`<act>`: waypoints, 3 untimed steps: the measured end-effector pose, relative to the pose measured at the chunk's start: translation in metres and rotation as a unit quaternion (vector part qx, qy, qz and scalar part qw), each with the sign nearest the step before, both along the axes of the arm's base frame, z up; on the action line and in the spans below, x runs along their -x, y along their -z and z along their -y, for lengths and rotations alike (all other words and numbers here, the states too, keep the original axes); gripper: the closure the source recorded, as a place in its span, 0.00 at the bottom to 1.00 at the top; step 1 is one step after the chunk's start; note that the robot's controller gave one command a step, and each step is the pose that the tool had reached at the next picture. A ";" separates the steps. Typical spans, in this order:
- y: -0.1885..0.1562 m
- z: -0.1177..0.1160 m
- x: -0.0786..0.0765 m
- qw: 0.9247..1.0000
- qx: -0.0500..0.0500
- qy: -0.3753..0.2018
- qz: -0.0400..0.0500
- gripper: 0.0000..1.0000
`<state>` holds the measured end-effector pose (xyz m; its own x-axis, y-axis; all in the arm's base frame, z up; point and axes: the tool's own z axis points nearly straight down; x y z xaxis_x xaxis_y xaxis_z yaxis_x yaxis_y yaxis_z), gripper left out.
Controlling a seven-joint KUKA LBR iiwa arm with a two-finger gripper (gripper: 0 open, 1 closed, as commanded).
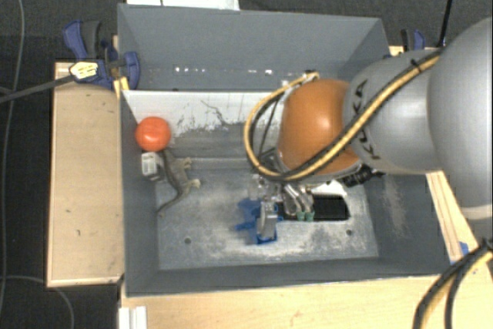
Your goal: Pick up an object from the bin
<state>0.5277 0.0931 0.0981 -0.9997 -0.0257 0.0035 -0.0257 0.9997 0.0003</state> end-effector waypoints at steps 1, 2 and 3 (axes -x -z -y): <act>0.000 0.000 0.000 1.000 0.000 0.000 0.000 1.00; -0.041 -0.003 0.005 1.000 0.000 -0.002 -0.001 1.00; -0.101 -0.005 0.009 1.000 0.000 -0.012 -0.001 1.00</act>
Offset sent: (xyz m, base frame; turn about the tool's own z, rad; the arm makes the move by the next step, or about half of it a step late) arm -0.0069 0.0061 0.0824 -0.0095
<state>0.5185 0.0981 0.1994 -0.9987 -0.0502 0.0053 -0.0502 0.9987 0.0004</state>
